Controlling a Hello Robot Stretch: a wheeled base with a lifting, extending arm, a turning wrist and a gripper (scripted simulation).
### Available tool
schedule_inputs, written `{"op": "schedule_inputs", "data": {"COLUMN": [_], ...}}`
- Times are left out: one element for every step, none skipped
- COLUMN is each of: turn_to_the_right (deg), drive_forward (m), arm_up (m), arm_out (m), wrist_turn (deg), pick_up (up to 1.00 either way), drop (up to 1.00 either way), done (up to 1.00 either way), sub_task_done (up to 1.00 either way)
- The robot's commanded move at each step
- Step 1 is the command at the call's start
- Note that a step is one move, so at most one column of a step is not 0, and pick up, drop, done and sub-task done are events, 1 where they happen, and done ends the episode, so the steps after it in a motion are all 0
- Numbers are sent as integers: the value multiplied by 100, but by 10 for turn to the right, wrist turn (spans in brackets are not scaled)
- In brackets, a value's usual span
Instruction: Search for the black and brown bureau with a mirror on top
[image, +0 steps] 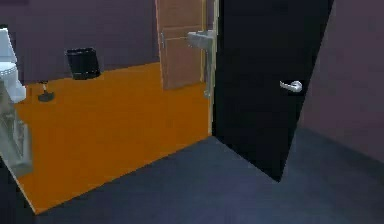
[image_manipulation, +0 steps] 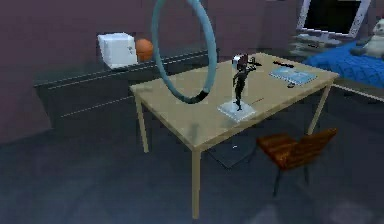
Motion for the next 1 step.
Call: {"op": "schedule_inputs", "data": {"turn_to_the_right": [450], "drive_forward": [0], "arm_up": [0], "arm_out": [0], "wrist_turn": [0], "pick_up": [0], "drop": [0], "done": [0], "sub_task_done": [0]}}
